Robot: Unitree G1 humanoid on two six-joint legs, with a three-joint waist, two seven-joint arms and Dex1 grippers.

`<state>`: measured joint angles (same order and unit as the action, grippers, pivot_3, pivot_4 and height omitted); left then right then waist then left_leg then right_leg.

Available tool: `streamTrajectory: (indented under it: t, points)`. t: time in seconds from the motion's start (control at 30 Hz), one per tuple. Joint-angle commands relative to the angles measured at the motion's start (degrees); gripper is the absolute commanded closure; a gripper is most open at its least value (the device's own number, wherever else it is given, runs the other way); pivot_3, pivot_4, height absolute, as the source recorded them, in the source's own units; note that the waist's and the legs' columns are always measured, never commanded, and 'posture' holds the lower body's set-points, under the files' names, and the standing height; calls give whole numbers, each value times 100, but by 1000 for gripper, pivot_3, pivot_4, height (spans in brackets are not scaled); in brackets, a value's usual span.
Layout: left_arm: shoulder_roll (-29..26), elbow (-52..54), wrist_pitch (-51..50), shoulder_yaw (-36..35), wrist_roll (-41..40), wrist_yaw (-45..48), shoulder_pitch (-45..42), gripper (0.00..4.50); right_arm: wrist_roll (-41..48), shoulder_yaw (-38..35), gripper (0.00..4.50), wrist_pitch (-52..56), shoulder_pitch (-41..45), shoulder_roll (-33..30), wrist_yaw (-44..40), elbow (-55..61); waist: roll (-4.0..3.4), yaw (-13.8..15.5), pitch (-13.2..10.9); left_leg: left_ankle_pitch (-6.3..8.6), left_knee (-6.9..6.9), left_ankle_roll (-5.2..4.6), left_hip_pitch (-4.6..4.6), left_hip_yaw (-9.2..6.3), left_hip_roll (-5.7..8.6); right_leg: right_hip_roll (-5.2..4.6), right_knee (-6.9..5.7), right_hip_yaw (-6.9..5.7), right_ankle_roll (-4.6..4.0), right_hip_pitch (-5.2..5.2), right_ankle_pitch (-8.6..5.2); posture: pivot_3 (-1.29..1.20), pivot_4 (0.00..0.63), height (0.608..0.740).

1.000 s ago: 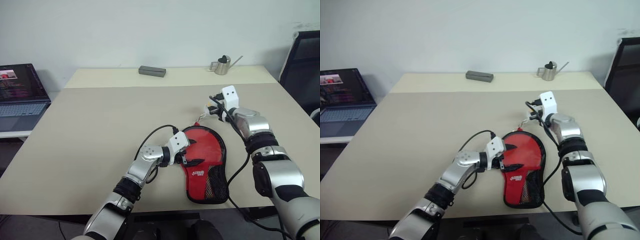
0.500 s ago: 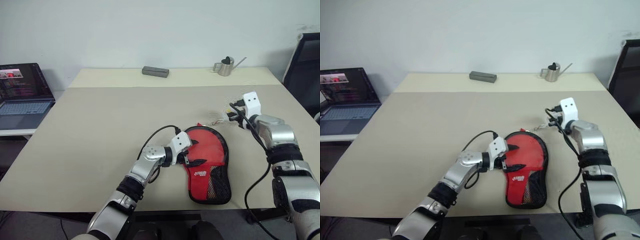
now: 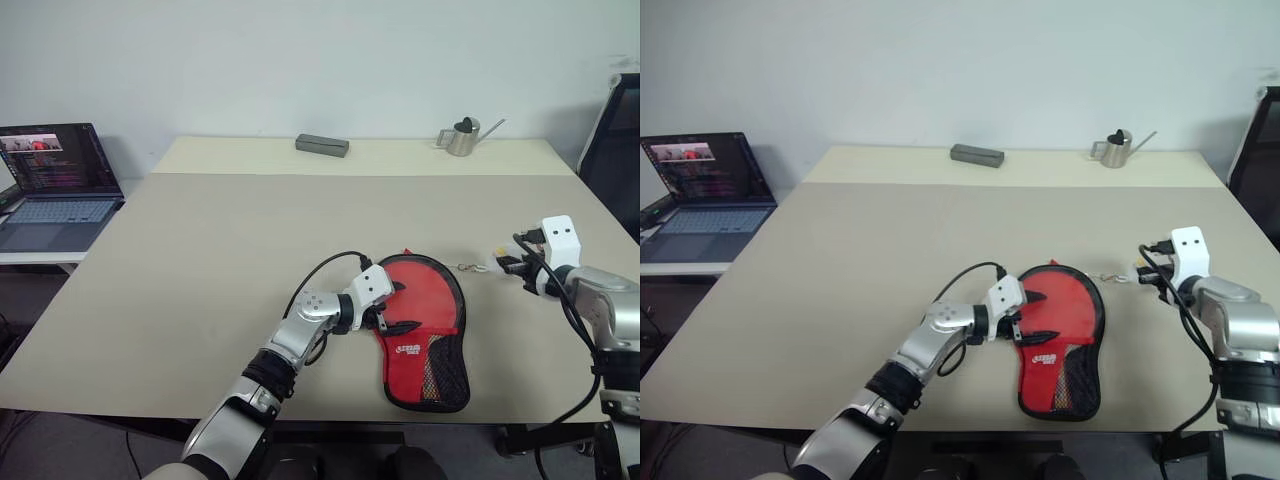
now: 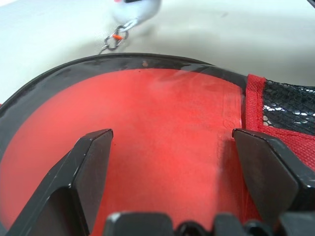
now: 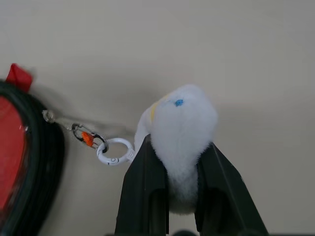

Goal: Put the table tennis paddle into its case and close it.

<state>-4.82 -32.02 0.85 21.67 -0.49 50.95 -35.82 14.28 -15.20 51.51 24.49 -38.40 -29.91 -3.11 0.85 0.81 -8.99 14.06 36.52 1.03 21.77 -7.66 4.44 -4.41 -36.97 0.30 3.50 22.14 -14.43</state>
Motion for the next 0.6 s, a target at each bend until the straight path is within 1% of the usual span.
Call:
streamTrajectory:
  t: [0.03, 0.3, 0.43, 0.6]
  points:
    - [-15, -479, -124, 387, 419, 80, 151, 254, 165, -503, 4278, 330, -313, -225, 116, 731, 1, 34, 0, 0, 0, 0, 0, -3, 0, 0, 0, -2, 2, -1, -1, 0, 150, 740]
    - [53, -604, -92, 388, 436, 127, 59, 254, 577, -1026, 4278, 1112, -1156, -264, 145, 1798, 1, 75, 0, 5, 8, -8, 6, -5, 1, -2, 4, -9, 24, -5, -15, 0, 150, 740]
    - [95, -696, -57, 413, 458, 165, 32, 254, 1062, -1327, 4278, 1832, -1948, -199, -12, 2756, 2, 98, 1, 9, 12, -13, 11, -12, 2, -5, 8, -19, 29, -9, -19, 0, 150, 740]
    - [154, -761, -26, 435, 480, 192, 18, 254, 1479, -1569, 4278, 2178, -2530, -329, -232, 3274, 1, 94, 2, 18, 31, -29, 9, -7, 4, -8, 8, -19, 38, -19, -23, 0, 150, 740]
